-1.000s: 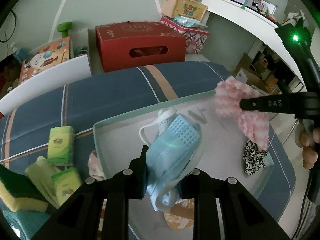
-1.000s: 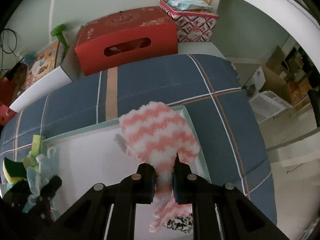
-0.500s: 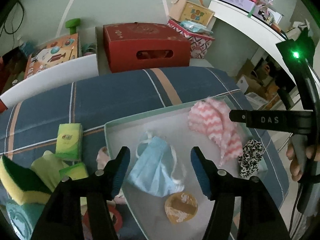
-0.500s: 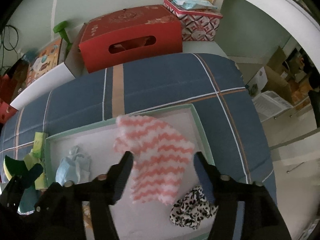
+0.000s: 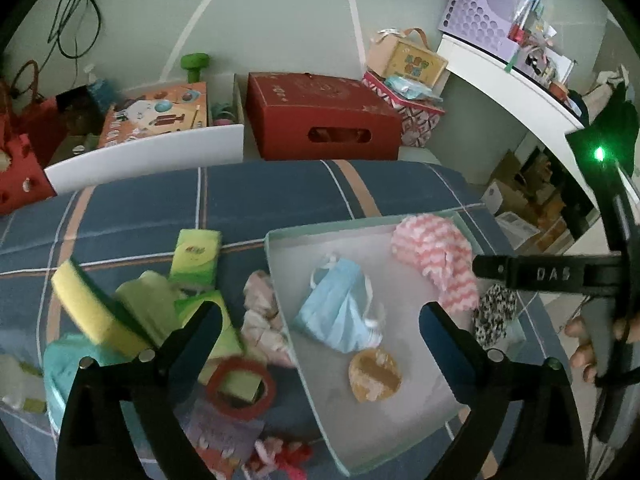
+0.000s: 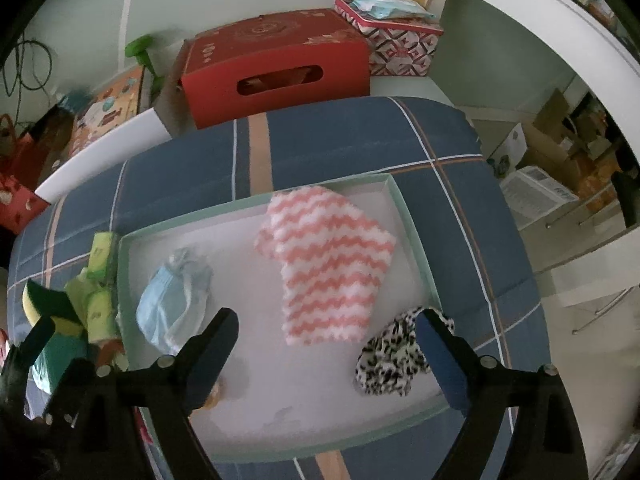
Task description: Organize soft objects
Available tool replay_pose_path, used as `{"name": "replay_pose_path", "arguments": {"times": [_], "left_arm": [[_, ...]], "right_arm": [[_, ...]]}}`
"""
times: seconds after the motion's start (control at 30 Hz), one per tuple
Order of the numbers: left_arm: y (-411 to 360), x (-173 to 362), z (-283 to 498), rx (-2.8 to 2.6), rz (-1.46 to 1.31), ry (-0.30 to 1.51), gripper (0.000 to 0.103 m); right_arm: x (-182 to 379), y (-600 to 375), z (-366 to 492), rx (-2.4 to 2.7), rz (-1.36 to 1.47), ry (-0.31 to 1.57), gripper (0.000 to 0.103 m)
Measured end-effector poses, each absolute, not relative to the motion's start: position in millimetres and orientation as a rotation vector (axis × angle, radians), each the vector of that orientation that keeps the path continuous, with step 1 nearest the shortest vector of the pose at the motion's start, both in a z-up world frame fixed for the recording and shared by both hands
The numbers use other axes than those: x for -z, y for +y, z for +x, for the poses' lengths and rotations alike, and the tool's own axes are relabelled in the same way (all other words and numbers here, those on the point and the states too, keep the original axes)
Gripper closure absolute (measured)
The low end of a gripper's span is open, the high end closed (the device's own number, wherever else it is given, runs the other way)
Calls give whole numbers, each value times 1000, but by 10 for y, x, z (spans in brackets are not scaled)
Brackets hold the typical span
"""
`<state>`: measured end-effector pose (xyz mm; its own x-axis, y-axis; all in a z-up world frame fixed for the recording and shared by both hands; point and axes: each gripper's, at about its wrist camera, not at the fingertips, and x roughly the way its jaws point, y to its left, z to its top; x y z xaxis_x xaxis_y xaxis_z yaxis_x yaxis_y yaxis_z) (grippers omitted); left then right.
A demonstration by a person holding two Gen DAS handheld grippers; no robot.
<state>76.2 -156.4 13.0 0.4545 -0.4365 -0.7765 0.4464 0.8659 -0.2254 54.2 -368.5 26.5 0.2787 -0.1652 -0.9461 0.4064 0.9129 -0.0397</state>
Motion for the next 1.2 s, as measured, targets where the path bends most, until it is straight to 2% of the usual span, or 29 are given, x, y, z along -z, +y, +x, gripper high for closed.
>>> {"name": "replay_pose_path", "arguments": {"times": [0.47, 0.9, 1.2], "left_arm": [[-1003, -86, 317, 456, 141, 968, 3], [-249, 48, 337, 309, 69, 1054, 3], [-195, 137, 383, 324, 34, 1111, 3]], "right_arm": [[-356, -2992, 166, 261, 200, 1249, 11], [-93, -2306, -261, 165, 220, 1227, 11], [76, -2220, -360, 197, 235, 1226, 11]]}}
